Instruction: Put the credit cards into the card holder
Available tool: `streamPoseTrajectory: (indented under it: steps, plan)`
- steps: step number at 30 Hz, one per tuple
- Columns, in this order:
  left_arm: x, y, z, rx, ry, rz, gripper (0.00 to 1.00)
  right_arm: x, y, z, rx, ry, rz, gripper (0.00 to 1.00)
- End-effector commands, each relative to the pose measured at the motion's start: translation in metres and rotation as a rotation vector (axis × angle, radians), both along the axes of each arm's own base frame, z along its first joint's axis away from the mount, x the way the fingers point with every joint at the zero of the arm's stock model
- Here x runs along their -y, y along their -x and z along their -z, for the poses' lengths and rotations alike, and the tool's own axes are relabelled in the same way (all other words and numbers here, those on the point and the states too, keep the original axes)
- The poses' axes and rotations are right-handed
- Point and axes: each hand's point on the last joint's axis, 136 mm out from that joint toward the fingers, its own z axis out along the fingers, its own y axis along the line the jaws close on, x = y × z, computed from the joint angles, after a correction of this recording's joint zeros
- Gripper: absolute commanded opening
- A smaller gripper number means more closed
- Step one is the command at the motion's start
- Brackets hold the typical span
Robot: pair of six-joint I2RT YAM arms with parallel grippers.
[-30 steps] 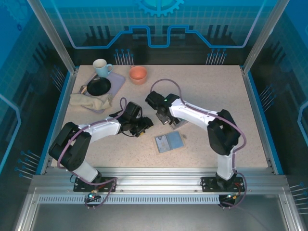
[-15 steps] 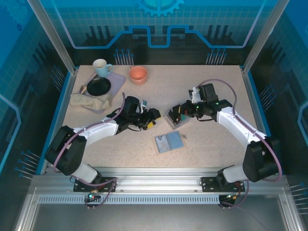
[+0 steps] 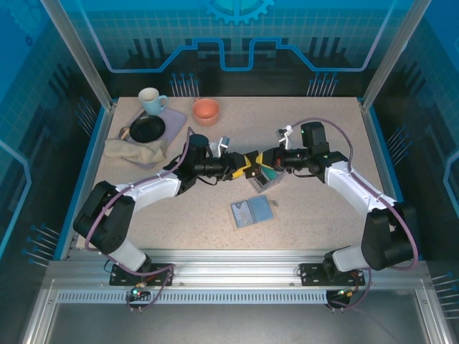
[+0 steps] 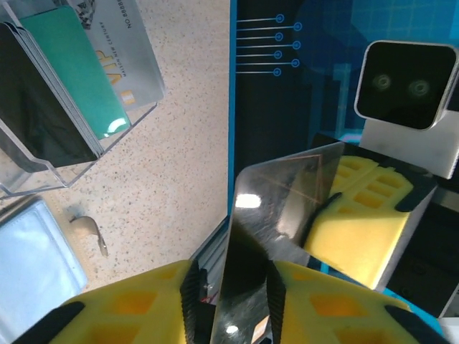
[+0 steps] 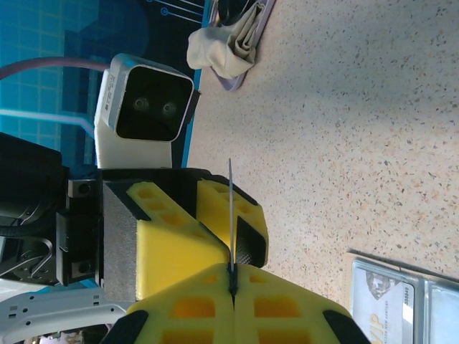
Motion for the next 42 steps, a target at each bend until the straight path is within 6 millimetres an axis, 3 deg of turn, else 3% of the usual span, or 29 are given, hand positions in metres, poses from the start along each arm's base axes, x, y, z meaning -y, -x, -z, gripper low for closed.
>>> streamPoseTrajectory:
  steps: [1,9,12,14,18,21,23,29,36,42]
  plan:
    - [0.006,0.0,-0.016,0.045,0.031,0.029,0.26,0.004,0.001,0.006,-0.03,-0.023,-0.006,0.01]
    - [0.003,0.004,-0.013,0.051,0.017,0.029,0.09,0.006,0.003,0.019,-0.071,0.003,-0.011,0.03]
    - [0.002,0.006,-0.014,0.055,0.015,0.031,0.0,0.01,0.005,0.023,-0.076,0.036,-0.001,0.1]
    - [-0.001,0.009,-0.009,0.05,-0.012,0.026,0.0,0.016,0.009,0.03,-0.08,0.089,0.012,0.18]
    - [-0.013,0.02,0.018,0.003,-0.14,-0.003,0.0,0.05,0.024,0.068,-0.105,0.375,0.085,0.42]
    - [-0.018,0.035,0.045,-0.048,-0.235,-0.025,0.0,0.075,0.037,0.1,-0.126,0.59,0.108,0.51]
    - [-0.018,0.045,0.061,-0.084,-0.268,-0.028,0.0,0.078,0.044,0.115,-0.135,0.64,0.085,0.56]
    - [-0.012,0.065,0.099,-0.153,-0.319,-0.049,0.0,0.062,0.054,0.145,-0.154,0.702,-0.003,0.61]
    - [-0.003,0.078,0.122,-0.184,-0.368,-0.028,0.0,0.057,0.057,0.175,-0.191,0.802,-0.055,0.61]
    - [-0.004,0.081,0.132,-0.2,-0.382,-0.023,0.0,0.06,0.066,0.191,-0.24,0.846,-0.06,0.49]
